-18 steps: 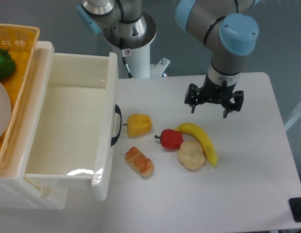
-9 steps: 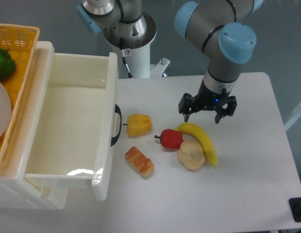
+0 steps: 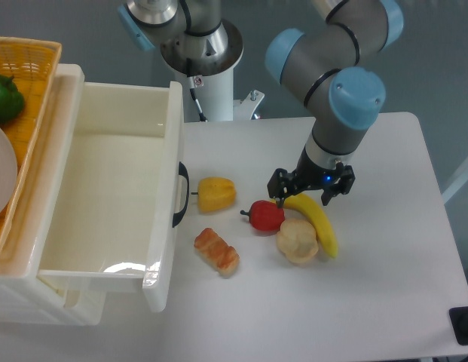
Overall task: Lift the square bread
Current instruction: 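Move the open gripper over the red pepper toward the golden-brown bread roll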
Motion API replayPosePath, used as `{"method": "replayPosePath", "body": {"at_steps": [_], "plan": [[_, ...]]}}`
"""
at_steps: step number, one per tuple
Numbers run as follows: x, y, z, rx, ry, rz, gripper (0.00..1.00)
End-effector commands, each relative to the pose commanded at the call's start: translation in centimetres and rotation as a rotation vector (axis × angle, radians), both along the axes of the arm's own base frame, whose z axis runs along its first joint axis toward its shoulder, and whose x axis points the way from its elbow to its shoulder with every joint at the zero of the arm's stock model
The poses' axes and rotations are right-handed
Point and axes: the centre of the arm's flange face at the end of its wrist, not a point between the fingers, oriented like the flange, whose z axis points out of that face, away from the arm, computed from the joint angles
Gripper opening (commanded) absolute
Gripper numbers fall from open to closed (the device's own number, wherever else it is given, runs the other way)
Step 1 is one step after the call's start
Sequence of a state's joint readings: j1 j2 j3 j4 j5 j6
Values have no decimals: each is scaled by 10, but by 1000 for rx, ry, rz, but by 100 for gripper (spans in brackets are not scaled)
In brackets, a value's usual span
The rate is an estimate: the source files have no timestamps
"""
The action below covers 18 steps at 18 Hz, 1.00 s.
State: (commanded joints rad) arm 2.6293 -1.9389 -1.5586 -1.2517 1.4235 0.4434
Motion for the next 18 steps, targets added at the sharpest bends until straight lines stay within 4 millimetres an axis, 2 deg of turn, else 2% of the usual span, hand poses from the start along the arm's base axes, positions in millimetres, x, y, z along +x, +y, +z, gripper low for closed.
{"method": "replayPosePath", "body": {"at_steps": [4, 7, 11, 15, 18], "plan": [[2, 2, -4, 0, -9, -3, 100], [7, 10, -14, -10, -27, 10, 100], [16, 31, -31, -25, -37, 58, 100], [22, 37, -37, -37, -49, 92, 100], [32, 50, -43, -49, -58, 122, 100]]}}
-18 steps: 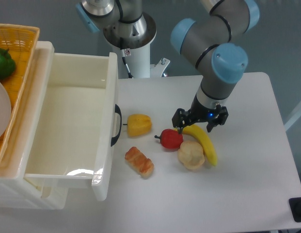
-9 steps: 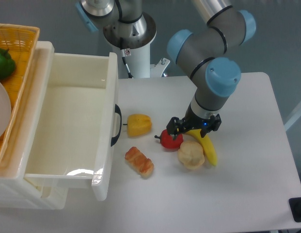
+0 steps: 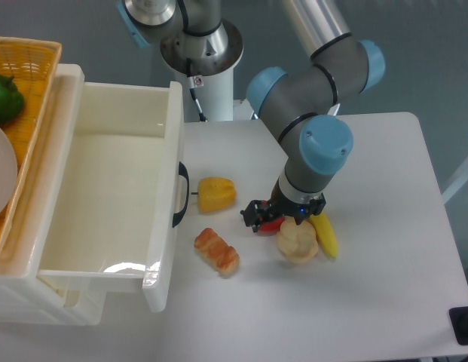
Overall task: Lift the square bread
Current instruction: 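Move the open gripper over the red pepper toward the golden-brown bread roll, then lower the open gripper around the golden-brown bread roll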
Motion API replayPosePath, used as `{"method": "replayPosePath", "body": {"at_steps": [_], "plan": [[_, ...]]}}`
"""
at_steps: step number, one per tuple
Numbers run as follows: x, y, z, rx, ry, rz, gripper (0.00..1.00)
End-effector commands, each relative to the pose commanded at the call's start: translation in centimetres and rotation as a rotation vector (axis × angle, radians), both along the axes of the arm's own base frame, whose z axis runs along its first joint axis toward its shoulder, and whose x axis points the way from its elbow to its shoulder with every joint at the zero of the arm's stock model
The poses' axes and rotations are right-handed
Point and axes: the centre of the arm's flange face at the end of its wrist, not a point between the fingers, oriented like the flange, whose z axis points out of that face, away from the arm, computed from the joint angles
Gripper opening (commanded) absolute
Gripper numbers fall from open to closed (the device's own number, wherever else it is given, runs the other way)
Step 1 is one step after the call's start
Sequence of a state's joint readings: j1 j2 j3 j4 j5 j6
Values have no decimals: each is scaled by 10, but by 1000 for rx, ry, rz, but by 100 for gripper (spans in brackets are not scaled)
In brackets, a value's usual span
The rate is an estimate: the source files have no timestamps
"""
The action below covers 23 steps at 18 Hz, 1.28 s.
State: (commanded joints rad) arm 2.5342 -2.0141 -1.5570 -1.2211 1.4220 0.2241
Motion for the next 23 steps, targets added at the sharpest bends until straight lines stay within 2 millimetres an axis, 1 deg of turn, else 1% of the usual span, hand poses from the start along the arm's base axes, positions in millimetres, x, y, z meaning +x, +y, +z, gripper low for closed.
{"method": "replayPosePath", "body": {"at_steps": [2, 4, 7, 8, 11, 14, 16, 18, 20, 21, 23], "plan": [[3, 5, -6, -7, -4, 19, 100], [7, 8, -7, -14, -7, 57, 100], [20, 21, -12, -27, -14, 73, 100], [25, 25, -19, -37, -21, 62, 100], [28, 34, -30, -44, -34, 50, 100], [35, 43, -47, -64, -46, 28, 100], [36, 45, -50, -72, -45, 21, 100], [40, 51, -51, -67, -39, 9, 100], [38, 55, -62, -75, -46, 7, 100], [41, 59, -66, -80, -48, -1, 100], [46, 62, -67, -82, -50, -7, 100]]}}
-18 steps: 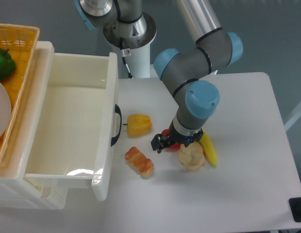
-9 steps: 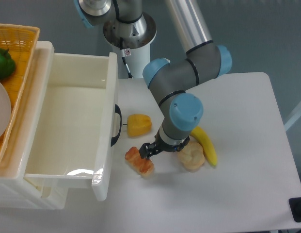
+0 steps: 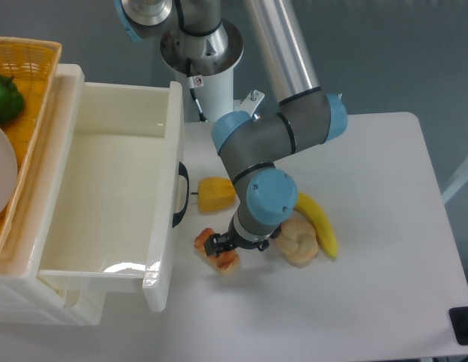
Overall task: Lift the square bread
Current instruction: 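Lower the open gripper around the golden-brown bread roll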
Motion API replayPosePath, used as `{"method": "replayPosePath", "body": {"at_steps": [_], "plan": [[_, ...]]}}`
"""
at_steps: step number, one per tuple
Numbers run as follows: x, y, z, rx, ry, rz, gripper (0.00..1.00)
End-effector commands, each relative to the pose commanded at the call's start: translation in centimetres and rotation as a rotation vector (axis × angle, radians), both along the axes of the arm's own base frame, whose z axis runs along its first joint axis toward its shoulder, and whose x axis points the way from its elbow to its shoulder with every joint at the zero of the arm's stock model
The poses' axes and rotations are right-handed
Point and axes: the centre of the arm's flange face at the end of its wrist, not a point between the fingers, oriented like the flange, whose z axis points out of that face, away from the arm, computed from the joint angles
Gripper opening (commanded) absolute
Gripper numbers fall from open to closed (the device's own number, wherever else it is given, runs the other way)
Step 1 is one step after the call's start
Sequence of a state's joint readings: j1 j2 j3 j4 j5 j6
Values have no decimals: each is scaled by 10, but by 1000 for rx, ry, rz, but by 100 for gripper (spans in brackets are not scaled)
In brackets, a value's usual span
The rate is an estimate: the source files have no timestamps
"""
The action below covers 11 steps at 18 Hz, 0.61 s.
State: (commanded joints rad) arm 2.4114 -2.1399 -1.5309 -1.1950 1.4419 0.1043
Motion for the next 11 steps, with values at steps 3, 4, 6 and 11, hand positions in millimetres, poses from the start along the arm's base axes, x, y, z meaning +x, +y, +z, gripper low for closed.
{"method": "replayPosePath", "body": {"at_steps": [3, 4, 6, 11], "plan": [[0, 1, -1, 0, -2, 0, 100], [0, 1, -1, 0, -2, -1, 100], [2, 2, -3, -2, -4, -6, 100], [7, 6, -11, -9, -15, -12, 100]]}}
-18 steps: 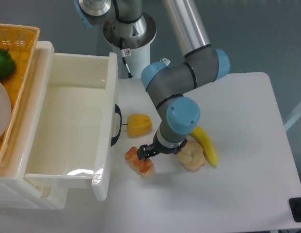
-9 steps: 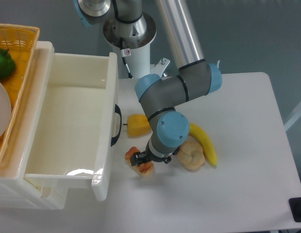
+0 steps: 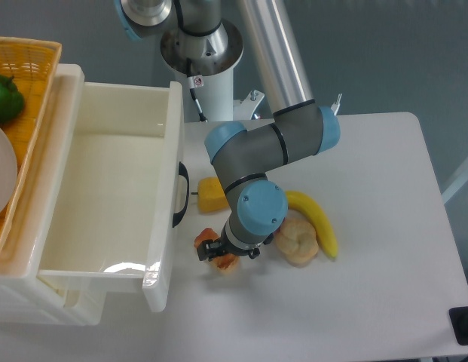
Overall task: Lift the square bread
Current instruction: 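Lower the open gripper around the golden-brown bread roll, then close the gripper on the bread roll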
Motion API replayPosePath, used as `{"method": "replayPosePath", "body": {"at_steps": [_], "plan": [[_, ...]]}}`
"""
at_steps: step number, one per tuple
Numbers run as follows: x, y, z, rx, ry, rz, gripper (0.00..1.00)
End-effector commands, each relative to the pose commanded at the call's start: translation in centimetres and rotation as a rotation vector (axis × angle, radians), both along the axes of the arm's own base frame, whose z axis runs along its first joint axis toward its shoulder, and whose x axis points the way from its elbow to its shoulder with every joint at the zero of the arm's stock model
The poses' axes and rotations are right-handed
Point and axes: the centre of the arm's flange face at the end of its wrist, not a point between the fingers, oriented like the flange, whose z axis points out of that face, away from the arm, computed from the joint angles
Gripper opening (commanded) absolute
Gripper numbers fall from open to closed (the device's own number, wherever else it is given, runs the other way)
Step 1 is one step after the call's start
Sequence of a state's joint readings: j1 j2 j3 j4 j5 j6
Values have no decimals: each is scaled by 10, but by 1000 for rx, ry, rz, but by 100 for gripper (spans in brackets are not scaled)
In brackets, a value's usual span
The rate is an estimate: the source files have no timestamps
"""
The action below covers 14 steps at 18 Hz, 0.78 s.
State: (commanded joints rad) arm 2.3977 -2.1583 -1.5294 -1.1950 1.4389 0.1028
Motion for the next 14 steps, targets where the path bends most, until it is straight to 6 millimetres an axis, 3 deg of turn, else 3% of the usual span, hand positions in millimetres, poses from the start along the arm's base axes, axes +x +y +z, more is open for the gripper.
{"method": "replayPosePath", "body": {"at_steps": [5, 8, 14], "plan": [[2, 2, -2, -2, -2, -3, 96], [3, 2, -3, -3, -3, -6, 86], [3, 1, -8, -11, -8, -7, 85]]}}
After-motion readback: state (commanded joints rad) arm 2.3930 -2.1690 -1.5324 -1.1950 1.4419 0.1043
